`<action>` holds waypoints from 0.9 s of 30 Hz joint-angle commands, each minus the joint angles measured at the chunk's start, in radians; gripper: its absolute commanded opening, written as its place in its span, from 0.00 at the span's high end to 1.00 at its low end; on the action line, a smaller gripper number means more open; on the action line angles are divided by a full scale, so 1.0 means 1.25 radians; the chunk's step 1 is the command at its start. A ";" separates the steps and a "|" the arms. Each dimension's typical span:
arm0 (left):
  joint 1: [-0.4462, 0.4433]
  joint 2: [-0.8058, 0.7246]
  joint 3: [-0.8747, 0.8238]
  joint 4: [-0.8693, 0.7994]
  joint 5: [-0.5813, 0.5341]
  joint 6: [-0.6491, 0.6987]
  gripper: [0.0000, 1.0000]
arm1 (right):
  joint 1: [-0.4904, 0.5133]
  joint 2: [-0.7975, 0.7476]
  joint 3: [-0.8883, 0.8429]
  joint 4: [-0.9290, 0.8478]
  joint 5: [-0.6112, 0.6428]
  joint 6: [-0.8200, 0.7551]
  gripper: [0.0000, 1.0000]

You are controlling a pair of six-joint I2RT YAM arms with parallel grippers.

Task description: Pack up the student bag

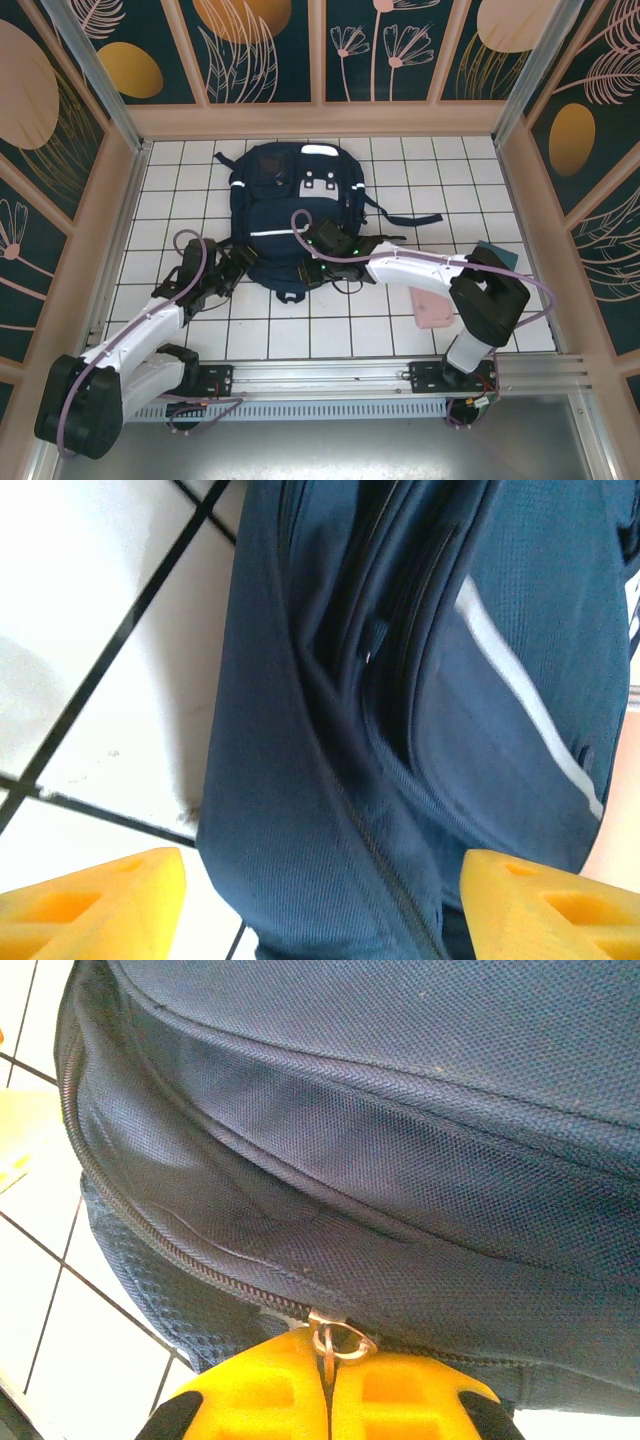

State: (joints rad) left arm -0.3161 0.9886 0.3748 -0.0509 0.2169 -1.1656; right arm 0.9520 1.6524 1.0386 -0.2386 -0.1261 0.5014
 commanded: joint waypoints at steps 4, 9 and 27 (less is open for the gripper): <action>-0.001 0.037 -0.019 0.096 0.098 -0.050 0.37 | 0.005 0.005 0.021 0.060 -0.019 -0.019 1.00; -0.001 0.095 -0.008 0.156 0.117 -0.043 0.40 | 0.010 0.004 0.014 0.050 -0.028 -0.033 1.00; -0.002 0.138 -0.011 0.024 -0.057 0.064 1.00 | -0.044 -0.116 -0.107 -0.162 0.250 -0.077 1.00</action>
State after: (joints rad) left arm -0.3313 1.1709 0.3706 0.0765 0.2947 -1.1297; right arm 0.9604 1.5959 0.9550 -0.3134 0.0517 0.4343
